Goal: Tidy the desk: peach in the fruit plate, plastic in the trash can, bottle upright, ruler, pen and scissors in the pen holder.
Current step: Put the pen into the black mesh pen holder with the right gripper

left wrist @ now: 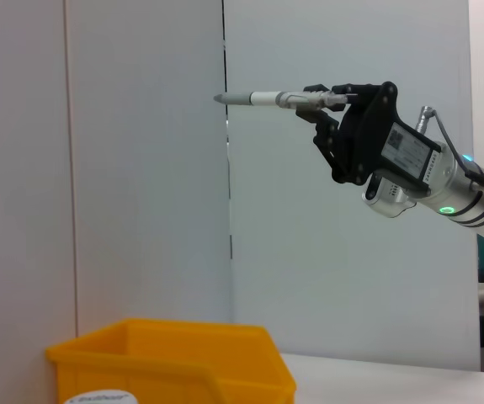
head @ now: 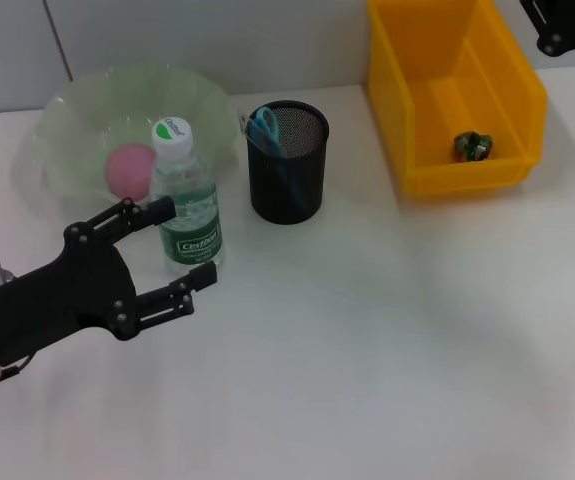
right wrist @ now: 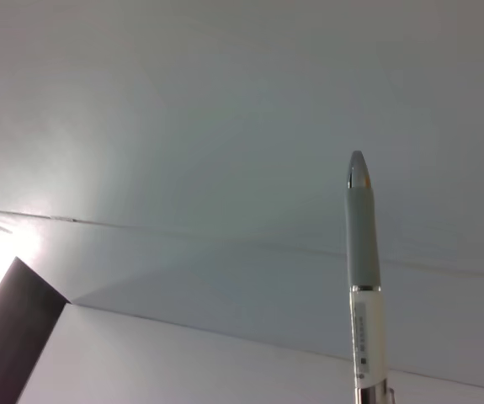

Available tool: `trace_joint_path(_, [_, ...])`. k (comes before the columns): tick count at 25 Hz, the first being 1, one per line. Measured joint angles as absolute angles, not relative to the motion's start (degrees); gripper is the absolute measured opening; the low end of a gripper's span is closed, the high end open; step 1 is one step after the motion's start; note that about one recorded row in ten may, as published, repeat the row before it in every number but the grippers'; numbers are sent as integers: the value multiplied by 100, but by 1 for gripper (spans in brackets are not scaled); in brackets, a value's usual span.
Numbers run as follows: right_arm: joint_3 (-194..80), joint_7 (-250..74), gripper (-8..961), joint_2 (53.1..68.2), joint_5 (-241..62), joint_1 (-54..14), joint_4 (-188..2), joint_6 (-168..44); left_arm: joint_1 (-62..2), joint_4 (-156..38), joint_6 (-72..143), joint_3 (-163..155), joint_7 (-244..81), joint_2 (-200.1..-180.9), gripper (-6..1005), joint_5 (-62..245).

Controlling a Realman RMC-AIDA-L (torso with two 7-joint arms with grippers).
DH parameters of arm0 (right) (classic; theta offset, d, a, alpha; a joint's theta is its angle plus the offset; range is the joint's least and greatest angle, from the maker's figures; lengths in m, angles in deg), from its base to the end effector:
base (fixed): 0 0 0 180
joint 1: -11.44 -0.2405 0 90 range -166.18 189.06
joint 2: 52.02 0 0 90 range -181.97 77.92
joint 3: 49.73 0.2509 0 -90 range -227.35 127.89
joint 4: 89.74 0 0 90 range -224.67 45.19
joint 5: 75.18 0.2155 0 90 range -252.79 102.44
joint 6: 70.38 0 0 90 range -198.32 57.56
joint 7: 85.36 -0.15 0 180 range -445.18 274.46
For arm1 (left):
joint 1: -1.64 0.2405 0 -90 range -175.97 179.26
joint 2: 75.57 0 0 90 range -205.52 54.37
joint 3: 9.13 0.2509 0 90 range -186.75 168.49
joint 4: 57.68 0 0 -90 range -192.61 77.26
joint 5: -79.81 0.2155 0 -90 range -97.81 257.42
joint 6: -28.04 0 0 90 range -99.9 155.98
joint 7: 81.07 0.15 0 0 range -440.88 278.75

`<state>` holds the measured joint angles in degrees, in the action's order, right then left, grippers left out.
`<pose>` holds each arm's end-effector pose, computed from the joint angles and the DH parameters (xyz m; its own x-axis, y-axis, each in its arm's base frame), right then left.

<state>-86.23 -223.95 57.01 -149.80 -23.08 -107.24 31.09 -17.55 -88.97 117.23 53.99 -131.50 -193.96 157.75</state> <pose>0.2257 0.3607 0.0958 -0.3018 -0.8026 -0.5145 -0.4982 -0.3273 0.8029 -0.2563 0.2915 -0.0190 0.7231 -0.0271 0.6902 0.2744 -0.9057 -0.3231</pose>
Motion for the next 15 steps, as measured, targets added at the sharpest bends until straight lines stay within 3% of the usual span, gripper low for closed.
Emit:
trace_joint_path(10, [-8641, -20178, 108, 5723, -16407, -2247, -11844, 2540, -1723, -8896, 11725, 5368, -13190, -19390, 831, 15776])
trace_joint_path(15, [-8624, -18822, 108, 5851, -17423, -2034, -12820, 1981, -1700, -8897, 11720, 5359, -13207, -19383, 831, 15776])
